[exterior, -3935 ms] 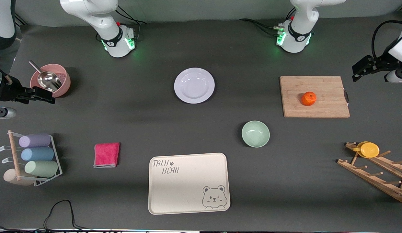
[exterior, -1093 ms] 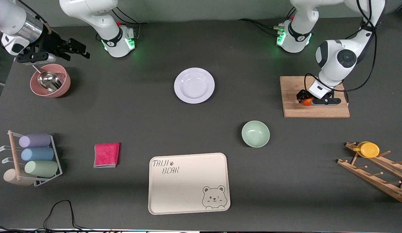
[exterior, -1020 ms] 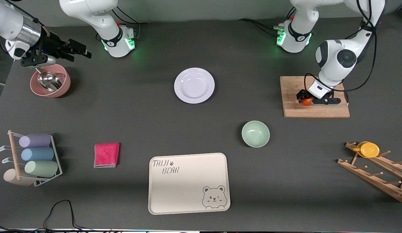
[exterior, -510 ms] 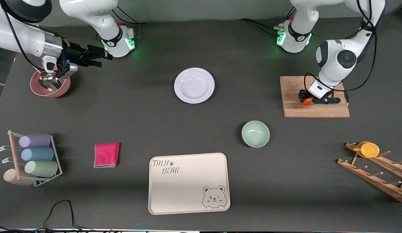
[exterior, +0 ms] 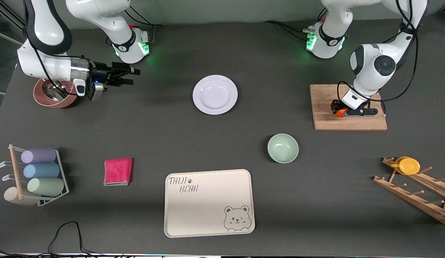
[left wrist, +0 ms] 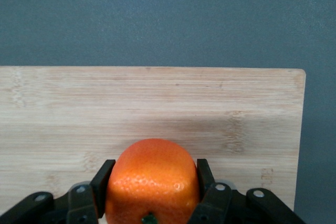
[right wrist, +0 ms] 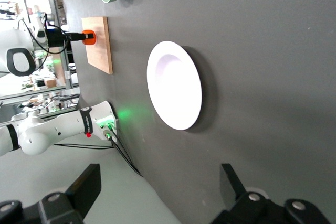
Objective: Place orange and plate with both arms
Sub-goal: 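Lift the orange with the left gripper while the right gripper nears the plate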
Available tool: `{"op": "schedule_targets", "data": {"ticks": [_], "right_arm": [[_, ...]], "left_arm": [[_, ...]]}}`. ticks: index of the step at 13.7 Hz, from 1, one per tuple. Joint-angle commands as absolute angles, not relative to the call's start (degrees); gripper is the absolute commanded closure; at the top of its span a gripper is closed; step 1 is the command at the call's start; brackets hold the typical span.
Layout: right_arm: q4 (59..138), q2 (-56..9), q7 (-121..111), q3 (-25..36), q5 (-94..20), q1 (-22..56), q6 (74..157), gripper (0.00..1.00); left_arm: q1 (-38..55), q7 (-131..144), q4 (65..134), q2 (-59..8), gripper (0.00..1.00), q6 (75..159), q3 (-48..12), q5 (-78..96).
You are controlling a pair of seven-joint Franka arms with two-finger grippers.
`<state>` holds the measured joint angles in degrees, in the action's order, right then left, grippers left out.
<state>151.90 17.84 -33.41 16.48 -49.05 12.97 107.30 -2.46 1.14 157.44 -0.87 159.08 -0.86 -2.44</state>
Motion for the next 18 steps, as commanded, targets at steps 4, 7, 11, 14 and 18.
{"op": "schedule_targets", "data": {"ticks": [4, 7, 11, 14, 18], "right_arm": [[152.4, 3.8, -54.3, 18.1, -61.4, 13.0, 108.0, 0.00], [152.3, -4.6, -63.8, 18.1, -69.8, 13.5, 107.8, 0.00], [152.0, -11.6, -72.2, 18.1, -75.7, 15.2, 107.5, 0.00], [151.6, -16.5, -78.5, 18.0, -78.8, 15.3, 107.4, 0.00], [151.2, -20.0, -80.1, 17.8, -81.5, 15.9, 107.1, 0.00]], "left_arm": [[-2.0, 1.2, 148.6, 12.1, 1.00, 130.7, -1.5, 0.9], [0.3, 1.4, 138.3, 14.8, 1.00, 112.9, -1.4, 7.3], [0.5, 2.2, 128.1, 14.9, 1.00, 100.2, -1.7, 12.5], [0.5, 9.1, 124.0, 14.9, 1.00, 97.9, -6.8, 12.7], [0.4, 21.0, 121.1, 15.4, 1.00, 97.1, -15.5, 18.7]]}}
